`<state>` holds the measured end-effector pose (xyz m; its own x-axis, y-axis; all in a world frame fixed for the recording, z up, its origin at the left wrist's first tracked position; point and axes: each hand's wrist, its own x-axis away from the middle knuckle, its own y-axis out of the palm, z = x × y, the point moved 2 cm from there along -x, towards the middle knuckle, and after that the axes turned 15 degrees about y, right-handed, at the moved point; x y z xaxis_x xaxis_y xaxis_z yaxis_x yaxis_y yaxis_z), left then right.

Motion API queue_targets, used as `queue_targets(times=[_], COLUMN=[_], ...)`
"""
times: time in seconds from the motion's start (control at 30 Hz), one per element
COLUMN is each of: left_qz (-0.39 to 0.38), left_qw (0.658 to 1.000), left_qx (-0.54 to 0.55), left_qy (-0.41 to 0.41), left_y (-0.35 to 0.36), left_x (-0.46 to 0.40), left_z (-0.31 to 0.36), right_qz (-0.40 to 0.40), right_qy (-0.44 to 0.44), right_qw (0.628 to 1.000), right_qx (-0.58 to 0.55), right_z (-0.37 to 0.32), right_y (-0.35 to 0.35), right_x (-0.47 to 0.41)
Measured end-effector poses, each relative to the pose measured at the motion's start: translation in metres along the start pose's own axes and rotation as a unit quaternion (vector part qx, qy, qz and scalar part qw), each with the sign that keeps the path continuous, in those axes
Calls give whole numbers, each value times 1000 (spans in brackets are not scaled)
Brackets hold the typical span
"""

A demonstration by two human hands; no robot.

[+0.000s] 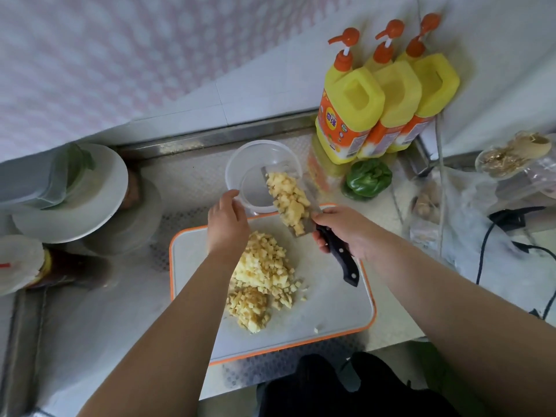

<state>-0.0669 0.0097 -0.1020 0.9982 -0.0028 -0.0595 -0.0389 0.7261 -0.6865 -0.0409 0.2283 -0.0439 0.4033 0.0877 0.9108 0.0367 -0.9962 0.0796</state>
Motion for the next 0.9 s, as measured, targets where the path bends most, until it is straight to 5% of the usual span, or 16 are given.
queue_targets(times=[0.23, 0.4, 0.6, 0.9], left_qz=[67, -38, -215, -267], left_qw=[994, 986, 961, 947], left_qx=[76, 94, -23, -80], left_qy=[31, 130, 173, 156], left_y=[-20, -9, 23, 40], left_x=[-17, -43, -81, -107], left_z=[9, 20, 33, 35], right_qz=[25, 29, 25, 29], right_qy=[37, 48, 60, 22], right_qw=[999, 997, 997, 997], right_qx=[20, 44, 36, 72], right_z=[-56, -76, -90, -93], right_y=[31, 40, 44, 38], right_x=[-31, -41, -42, -33])
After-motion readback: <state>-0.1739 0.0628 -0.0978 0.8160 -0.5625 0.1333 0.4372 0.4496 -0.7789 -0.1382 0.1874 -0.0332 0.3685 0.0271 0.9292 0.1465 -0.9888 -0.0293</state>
